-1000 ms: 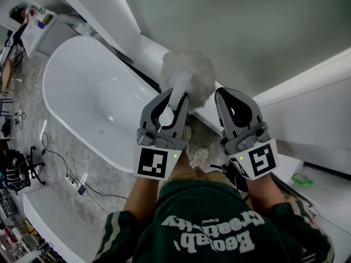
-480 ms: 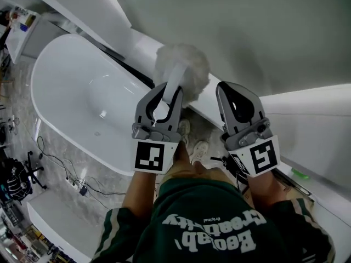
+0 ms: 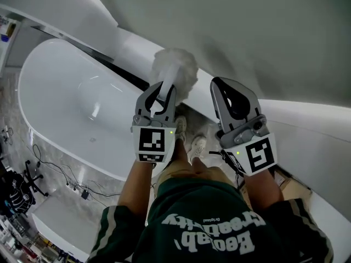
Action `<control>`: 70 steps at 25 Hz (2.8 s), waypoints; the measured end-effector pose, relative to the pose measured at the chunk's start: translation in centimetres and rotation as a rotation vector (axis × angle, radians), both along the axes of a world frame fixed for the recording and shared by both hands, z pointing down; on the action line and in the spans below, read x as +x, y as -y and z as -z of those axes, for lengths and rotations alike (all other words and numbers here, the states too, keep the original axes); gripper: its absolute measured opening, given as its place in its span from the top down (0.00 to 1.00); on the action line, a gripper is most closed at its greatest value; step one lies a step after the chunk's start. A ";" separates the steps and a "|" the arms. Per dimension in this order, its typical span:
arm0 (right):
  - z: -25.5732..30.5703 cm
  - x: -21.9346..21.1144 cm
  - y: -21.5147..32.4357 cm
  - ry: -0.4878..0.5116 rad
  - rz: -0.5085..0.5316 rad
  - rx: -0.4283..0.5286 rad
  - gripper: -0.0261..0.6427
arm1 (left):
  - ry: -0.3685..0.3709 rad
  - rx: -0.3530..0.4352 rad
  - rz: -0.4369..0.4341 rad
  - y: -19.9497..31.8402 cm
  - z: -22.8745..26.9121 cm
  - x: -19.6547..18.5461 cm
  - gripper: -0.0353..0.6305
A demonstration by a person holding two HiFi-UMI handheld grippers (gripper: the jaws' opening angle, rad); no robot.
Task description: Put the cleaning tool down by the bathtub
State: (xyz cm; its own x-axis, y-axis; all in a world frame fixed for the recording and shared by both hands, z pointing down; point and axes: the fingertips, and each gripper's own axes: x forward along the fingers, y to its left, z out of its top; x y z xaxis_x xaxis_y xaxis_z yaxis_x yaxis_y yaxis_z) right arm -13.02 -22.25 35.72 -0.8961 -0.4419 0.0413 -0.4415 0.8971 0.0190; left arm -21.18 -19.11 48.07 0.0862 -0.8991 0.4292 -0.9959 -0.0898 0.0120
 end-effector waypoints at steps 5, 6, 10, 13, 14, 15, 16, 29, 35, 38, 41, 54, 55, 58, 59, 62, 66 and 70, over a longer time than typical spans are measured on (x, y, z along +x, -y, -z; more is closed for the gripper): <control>-2.5 -3.5 1.0 -0.017 -0.017 -0.027 0.94 | -0.004 -0.147 0.032 0.6 -7.5 -4.2 0.80; -2.9 -4.0 1.2 -0.023 -0.016 -0.031 0.94 | -0.008 -0.172 0.034 0.6 -8.9 -4.8 0.80; -4.1 -4.5 2.2 -0.040 -0.015 -0.048 0.94 | -0.017 -0.266 0.057 1.3 -14.0 -5.6 0.80; -4.6 -4.8 2.7 -0.064 -0.007 -0.050 0.94 | -0.020 -0.339 0.059 1.6 -17.3 -6.0 0.80; -4.6 -4.9 2.9 -0.073 -0.009 -0.052 0.94 | -0.019 -0.355 0.061 1.8 -18.0 -6.1 0.80; -4.6 -4.9 3.0 -0.081 -0.014 -0.053 0.94 | -0.019 -0.368 0.063 2.0 -18.7 -6.2 0.80; -4.6 -4.8 3.2 -0.087 -0.021 -0.056 0.94 | -0.018 -0.381 0.065 2.1 -19.3 -6.2 0.80; -8.3 -7.7 4.0 -0.142 -0.028 -0.104 0.94 | -0.073 -0.556 0.114 5.3 -30.2 -9.0 0.80; -10.3 -9.3 4.7 -0.171 -0.017 -0.120 0.94 | -0.103 -0.624 0.133 6.8 -34.2 -10.5 0.80; -10.7 -8.8 4.6 -0.183 -0.016 -0.126 0.94 | -0.107 -0.658 0.136 6.8 -35.7 -10.2 0.80; -11.2 -8.2 4.7 -0.185 -0.018 -0.129 0.94 | -0.107 -0.679 0.140 7.1 -37.0 -9.8 0.80; -13.7 -8.5 6.3 -0.222 -0.044 -0.164 0.94 | -0.095 -0.801 0.129 7.5 -41.7 -10.2 0.80; -13.6 -8.4 6.4 -0.218 -0.049 -0.163 0.94 | -0.090 -0.816 0.120 7.4 -42.1 -10.0 0.80; -13.1 -8.0 6.4 -0.201 -0.061 -0.143 0.94 | -0.081 -0.855 0.100 6.8 -43.4 -9.5 0.80; -13.2 -7.8 6.3 -0.205 -0.064 -0.143 0.94 | -0.079 -0.859 0.098 6.6 -43.7 -9.5 0.80; -13.8 -7.4 6.3 -0.222 -0.072 -0.157 0.94 | -0.077 -0.848 0.105 6.6 -44.0 -9.7 0.80; -14.7 -6.9 6.4 -0.231 -0.091 -0.173 0.94 | -0.094 -0.826 0.107 7.0 -44.6 -9.9 0.80; -14.3 -7.1 5.9 -0.220 -0.086 -0.168 0.94 | -0.103 -0.828 0.105 6.8 -44.6 -9.8 0.80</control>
